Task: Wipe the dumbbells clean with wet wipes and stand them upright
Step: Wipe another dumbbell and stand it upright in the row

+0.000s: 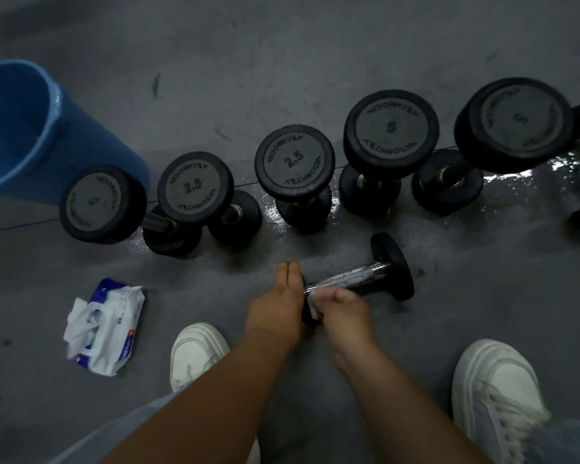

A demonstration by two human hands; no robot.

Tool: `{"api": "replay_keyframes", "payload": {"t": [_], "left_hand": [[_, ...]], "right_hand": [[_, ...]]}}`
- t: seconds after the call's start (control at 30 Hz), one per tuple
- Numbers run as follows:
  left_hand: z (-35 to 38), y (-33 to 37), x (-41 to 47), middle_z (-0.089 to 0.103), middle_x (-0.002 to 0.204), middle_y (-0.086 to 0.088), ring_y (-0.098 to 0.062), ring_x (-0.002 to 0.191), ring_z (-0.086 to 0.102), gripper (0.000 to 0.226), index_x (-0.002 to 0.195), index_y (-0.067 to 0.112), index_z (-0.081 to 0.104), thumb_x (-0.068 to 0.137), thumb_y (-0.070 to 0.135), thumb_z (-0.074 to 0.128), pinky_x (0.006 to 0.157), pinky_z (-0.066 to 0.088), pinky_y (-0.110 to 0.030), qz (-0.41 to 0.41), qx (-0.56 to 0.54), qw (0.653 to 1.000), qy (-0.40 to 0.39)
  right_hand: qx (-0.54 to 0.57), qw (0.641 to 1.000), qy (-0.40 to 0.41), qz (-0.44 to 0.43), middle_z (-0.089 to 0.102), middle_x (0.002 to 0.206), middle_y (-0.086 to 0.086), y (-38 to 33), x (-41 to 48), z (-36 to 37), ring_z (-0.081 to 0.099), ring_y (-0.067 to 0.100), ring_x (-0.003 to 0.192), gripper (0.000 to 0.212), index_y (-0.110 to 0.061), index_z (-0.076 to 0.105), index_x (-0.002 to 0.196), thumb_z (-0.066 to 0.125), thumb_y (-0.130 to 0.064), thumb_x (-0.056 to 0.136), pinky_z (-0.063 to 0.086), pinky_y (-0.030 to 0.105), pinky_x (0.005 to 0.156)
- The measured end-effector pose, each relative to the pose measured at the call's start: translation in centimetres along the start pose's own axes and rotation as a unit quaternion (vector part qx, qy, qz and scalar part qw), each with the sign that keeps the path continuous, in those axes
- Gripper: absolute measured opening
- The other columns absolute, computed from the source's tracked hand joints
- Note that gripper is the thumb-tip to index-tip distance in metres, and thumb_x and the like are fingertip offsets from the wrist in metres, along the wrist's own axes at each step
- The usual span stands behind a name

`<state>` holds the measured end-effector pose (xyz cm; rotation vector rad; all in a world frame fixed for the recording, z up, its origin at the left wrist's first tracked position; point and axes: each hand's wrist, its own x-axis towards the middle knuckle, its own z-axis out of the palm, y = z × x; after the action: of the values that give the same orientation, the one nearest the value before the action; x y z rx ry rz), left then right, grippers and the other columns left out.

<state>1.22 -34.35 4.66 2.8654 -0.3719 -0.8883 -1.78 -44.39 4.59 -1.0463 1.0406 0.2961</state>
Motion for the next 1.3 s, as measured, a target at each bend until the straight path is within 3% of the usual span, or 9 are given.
{"api": "replay_keyframes", "payload": {"t": [0.1, 0.27, 0.43, 0.6, 0.77, 0.9, 1.03, 1.13, 1.3], "left_hand": [[0.1, -0.2, 0.2, 0.016, 0.156, -0.004, -0.028, 0.100, 0.066, 0.095, 0.149, 0.016, 0.015, 0.078, 0.038, 0.074, 0.072, 0.049, -0.035, -0.002, -0.003, 1.000, -0.001], [0.3, -0.1, 0.0, 0.016, 0.155, -0.003, -0.028, 0.094, 0.067, 0.105, 0.149, 0.014, 0.014, 0.072, 0.041, 0.079, 0.067, 0.046, -0.034, 0.010, 0.004, 1.000, 0.006], [0.6, -0.2, 0.0, 0.026, 0.147, -0.002, -0.027, 0.088, 0.067, 0.096, 0.142, 0.017, 0.021, 0.070, 0.041, 0.080, 0.061, 0.043, -0.033, 0.007, -0.016, 1.000, 0.016], [0.4, -0.1, -0.2, 0.019, 0.154, -0.003, -0.029, 0.094, 0.066, 0.097, 0.146, 0.017, 0.017, 0.072, 0.041, 0.075, 0.069, 0.047, -0.034, 0.006, -0.006, 1.000, 0.007], [0.1, -0.2, 0.2, 0.023, 0.151, -0.001, -0.029, 0.093, 0.066, 0.101, 0.144, 0.017, 0.019, 0.068, 0.040, 0.080, 0.066, 0.044, -0.034, 0.002, -0.011, 1.000, -0.005], [0.3, -0.2, 0.0, 0.020, 0.155, -0.001, -0.028, 0.092, 0.067, 0.100, 0.146, 0.017, 0.018, 0.070, 0.040, 0.079, 0.064, 0.043, -0.033, 0.007, -0.012, 1.000, 0.000], [0.2, -0.1, 0.1, 0.017, 0.156, -0.001, -0.029, 0.098, 0.066, 0.099, 0.148, 0.017, 0.017, 0.072, 0.046, 0.074, 0.073, 0.049, -0.035, 0.002, -0.006, 1.000, 0.001], [0.4, -0.2, 0.1, 0.021, 0.153, -0.002, -0.028, 0.093, 0.067, 0.094, 0.146, 0.017, 0.020, 0.074, 0.043, 0.075, 0.065, 0.044, -0.033, 0.002, -0.016, 1.000, 0.008], [0.3, -0.2, 0.0, 0.015, 0.158, -0.003, -0.027, 0.090, 0.067, 0.100, 0.149, 0.015, 0.016, 0.074, 0.040, 0.077, 0.063, 0.041, -0.032, 0.011, -0.003, 1.000, 0.007]], "right_hand": [[-0.211, 0.960, 0.039, -0.180, 0.068, 0.071, -0.001, -0.5, 0.3, 1.0, 0.061, 0.013, 0.066, 0.013, -0.017, 0.068, 0.073, 0.065, -0.009, 0.083, 0.049, 0.027, 0.066], [-0.575, 0.774, 0.015, -0.263, 0.060, 0.095, 0.004, -0.8, 1.4, 0.4, 0.061, 0.025, 0.086, 0.012, -0.019, 0.058, 0.089, 0.048, -0.025, 0.093, 0.044, 0.031, 0.068], [-0.440, 0.845, 0.027, -0.301, 0.058, 0.095, 0.001, -0.4, 0.5, -0.6, 0.058, 0.020, 0.085, 0.006, -0.018, 0.059, 0.092, 0.057, -0.013, 0.089, 0.044, 0.027, 0.077], [-0.565, 0.794, -0.019, -0.224, 0.056, 0.101, 0.006, 1.6, 0.3, -1.4, 0.059, 0.024, 0.091, 0.016, -0.017, 0.062, 0.098, 0.047, -0.022, 0.093, 0.048, 0.032, 0.077], [-0.466, 0.842, 0.045, -0.269, 0.064, 0.085, -0.001, -1.4, 1.0, -1.1, 0.060, 0.018, 0.078, 0.010, -0.020, 0.058, 0.084, 0.062, -0.027, 0.088, 0.047, 0.032, 0.067], [-0.544, 0.805, 0.011, -0.237, 0.062, 0.095, 0.006, -0.8, 1.2, 0.2, 0.061, 0.025, 0.088, 0.017, -0.017, 0.060, 0.093, 0.047, -0.027, 0.096, 0.043, 0.032, 0.071], [-0.480, 0.857, -0.005, -0.187, 0.062, 0.091, 0.000, 2.3, -0.8, -2.0, 0.057, 0.010, 0.075, 0.011, -0.015, 0.063, 0.092, 0.052, -0.017, 0.093, 0.040, 0.016, 0.065], [-0.433, 0.859, 0.012, -0.273, 0.051, 0.091, -0.005, 0.8, 0.3, -1.0, 0.048, -0.004, 0.072, 0.014, -0.012, 0.067, 0.092, 0.055, -0.006, 0.090, 0.031, -0.002, 0.069], [-0.563, 0.777, -0.019, -0.280, 0.059, 0.101, 0.005, -1.0, 1.4, 0.4, 0.061, 0.025, 0.089, 0.015, -0.020, 0.061, 0.096, 0.046, -0.023, 0.095, 0.043, 0.031, 0.071]]}}
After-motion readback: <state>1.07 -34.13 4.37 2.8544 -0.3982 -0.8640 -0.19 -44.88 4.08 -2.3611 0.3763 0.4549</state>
